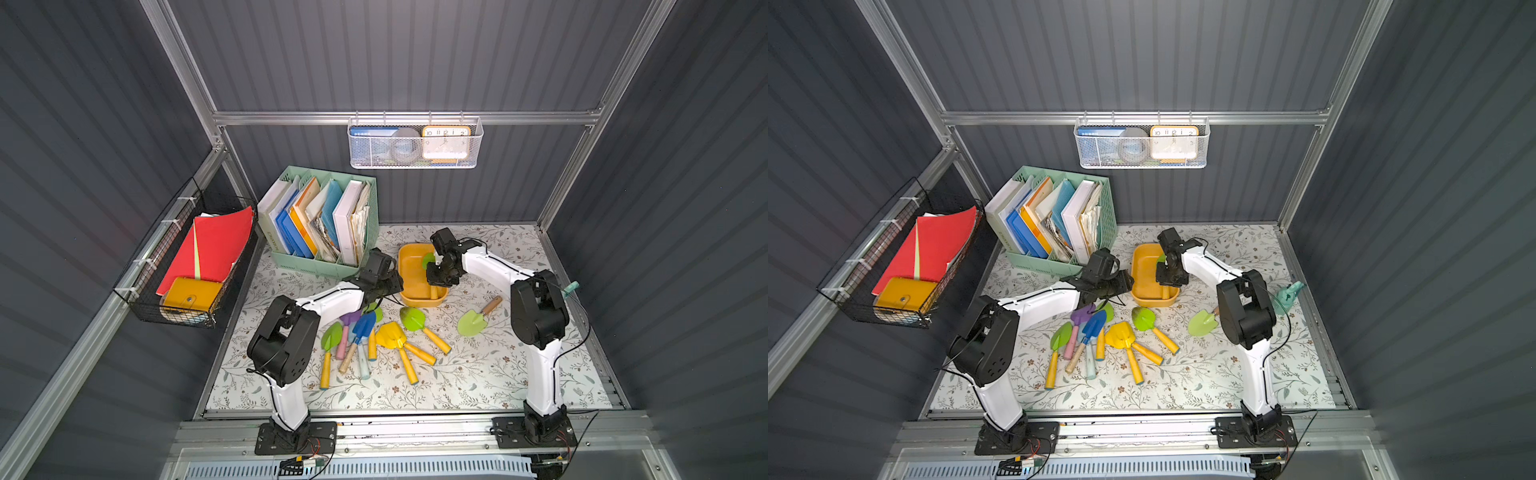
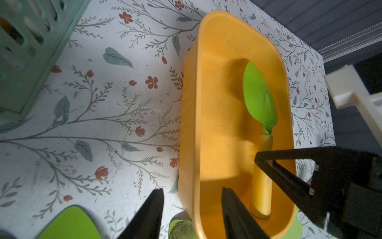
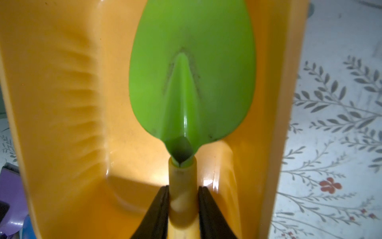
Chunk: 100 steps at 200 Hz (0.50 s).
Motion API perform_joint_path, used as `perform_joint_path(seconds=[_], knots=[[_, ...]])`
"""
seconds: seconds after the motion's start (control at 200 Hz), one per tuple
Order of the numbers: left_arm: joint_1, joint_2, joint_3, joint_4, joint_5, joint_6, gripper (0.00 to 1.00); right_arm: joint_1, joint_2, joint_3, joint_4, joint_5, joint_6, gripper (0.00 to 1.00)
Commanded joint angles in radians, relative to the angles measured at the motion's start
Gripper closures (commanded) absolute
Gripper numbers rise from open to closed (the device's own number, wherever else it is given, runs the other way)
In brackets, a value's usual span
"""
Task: Put the shovel into the storage box
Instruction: Place the shovel in the storage box.
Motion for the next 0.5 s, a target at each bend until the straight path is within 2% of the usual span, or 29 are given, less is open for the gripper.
perform_joint_path(seconds=[0.0, 0.205, 0.495], knots=[[-0.002, -0.008, -0.004, -0.026, -0.011, -0.012, 0.49, -0.001, 0.026, 0.031, -0.026, 0.018, 0.016, 0.66], [-0.001, -0.020, -0.005, -0.036, -0.012, -0.011, 0.49, -0.002, 0.014, 0.054, -0.044, 0.005, 0.017, 0.64], [-0.001, -0.059, -0.023, -0.067, -0.024, 0.009, 0.43, 0.002, -0.112, -0.017, -0.024, -0.028, 0.015, 0.63]])
